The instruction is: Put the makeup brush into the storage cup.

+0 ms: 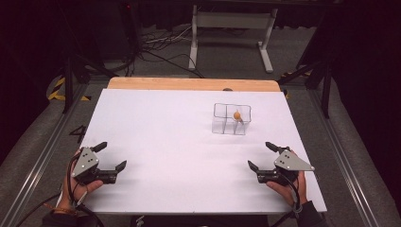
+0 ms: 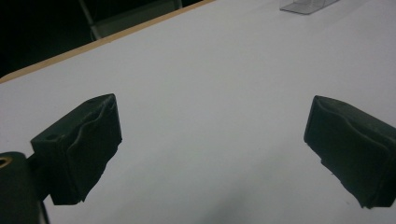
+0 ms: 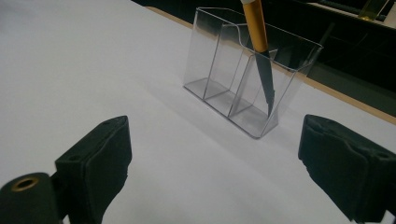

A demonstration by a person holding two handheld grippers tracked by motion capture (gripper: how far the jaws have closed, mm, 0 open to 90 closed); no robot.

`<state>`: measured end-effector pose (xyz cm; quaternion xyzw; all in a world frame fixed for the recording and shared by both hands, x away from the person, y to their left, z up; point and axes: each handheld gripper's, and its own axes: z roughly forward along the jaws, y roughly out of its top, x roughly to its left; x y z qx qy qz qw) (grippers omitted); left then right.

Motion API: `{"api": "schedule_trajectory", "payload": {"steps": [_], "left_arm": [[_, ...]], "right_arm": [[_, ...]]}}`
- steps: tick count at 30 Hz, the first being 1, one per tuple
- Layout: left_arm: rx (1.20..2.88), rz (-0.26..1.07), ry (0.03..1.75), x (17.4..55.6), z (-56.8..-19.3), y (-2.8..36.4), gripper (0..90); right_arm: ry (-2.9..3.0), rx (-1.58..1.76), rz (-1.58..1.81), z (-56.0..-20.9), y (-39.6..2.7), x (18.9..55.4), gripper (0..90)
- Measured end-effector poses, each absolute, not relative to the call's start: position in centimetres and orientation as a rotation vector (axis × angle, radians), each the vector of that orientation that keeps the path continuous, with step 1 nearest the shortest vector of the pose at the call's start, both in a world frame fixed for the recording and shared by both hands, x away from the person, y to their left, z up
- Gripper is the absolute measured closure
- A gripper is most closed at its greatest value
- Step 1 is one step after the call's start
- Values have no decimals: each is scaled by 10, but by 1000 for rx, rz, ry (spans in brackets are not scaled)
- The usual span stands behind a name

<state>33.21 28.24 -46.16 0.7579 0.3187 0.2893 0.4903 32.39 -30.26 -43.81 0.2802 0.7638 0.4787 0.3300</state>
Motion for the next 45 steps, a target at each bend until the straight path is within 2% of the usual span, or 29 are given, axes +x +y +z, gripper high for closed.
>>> {"api": "schedule_trajectory", "payload": {"steps": [14, 45], "left_arm": [[1803, 722, 761, 332, -458, 282, 46], [1829, 758, 742, 333, -456, 279, 46]], "right_arm": [[1999, 722, 1246, -438, -300, 321, 105], [1970, 737, 1247, -437, -305, 320, 104]]}}
